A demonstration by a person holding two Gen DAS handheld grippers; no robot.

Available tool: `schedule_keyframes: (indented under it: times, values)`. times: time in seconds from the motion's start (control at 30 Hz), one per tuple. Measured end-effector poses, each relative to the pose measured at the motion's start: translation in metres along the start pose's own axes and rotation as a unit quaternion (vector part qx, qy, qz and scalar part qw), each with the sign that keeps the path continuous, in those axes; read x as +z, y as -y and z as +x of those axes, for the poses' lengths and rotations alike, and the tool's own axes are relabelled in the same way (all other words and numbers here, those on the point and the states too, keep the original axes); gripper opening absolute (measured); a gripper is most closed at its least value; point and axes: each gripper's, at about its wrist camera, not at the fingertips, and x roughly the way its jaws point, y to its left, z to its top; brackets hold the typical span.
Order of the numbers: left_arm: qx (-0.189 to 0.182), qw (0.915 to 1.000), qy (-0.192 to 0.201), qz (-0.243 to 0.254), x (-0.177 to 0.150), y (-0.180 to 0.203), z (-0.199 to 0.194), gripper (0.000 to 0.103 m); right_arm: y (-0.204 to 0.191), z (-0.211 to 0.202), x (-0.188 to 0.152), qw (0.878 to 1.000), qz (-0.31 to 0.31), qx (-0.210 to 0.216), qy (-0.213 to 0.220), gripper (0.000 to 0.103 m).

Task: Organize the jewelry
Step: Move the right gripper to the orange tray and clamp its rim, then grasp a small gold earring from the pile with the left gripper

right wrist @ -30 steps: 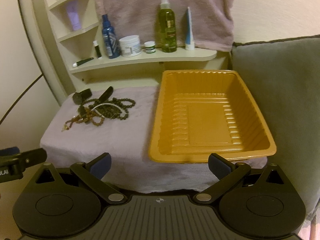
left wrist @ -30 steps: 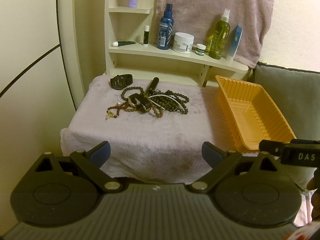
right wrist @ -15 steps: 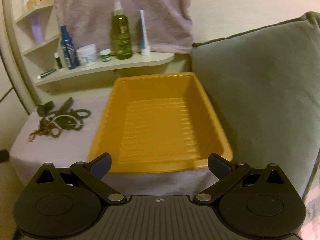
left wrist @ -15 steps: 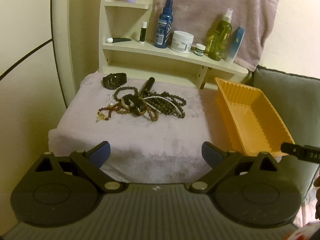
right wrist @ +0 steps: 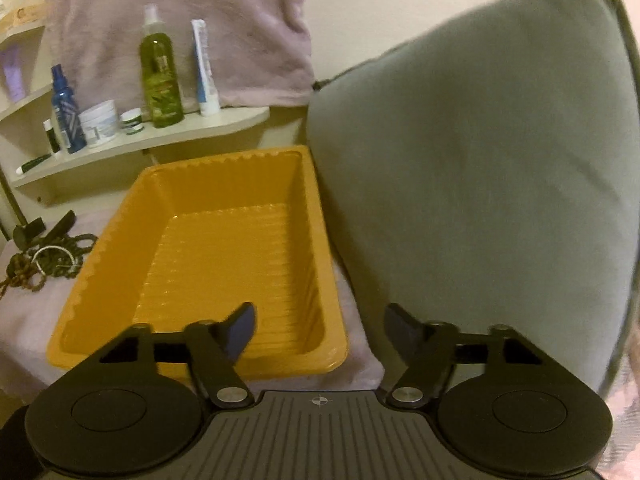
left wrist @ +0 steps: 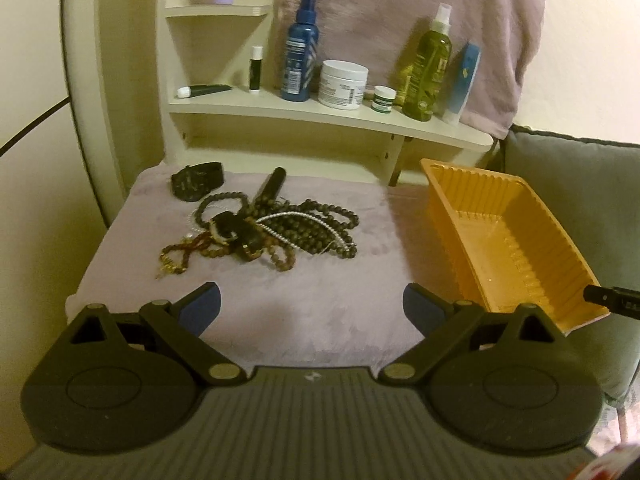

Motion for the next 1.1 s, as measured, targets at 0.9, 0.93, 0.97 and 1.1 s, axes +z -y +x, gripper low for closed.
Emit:
schedule_keyframes:
  times: [0.9,0.93,0.97,1.1]
  values:
    - [-0.014,0.9999,0.001,0.006,0.005,0.015,0.027,0.097,0.005,0.031,0.0,0.998,0.05,0.041,-0.012,0.011]
    - [-0.013,0.9999,0.003,0.006,0.005,0.013,0.027,0.097,0.003,0.03,0.001,0.998,0.047,0.039,-0.011,0.01]
    - [-0.011,0.9999,0.005,0.006,0.005,0.011,0.026,0.097,0.001,0.028,0.002,0.998,0.045,0.039,-0.009,0.009]
    - [0.002,0.9998,0.019,0.003,0.003,-0.002,0.023,0.097,-0.01,0.018,0.006,0.999,0.035,0.026,-0.002,0.005]
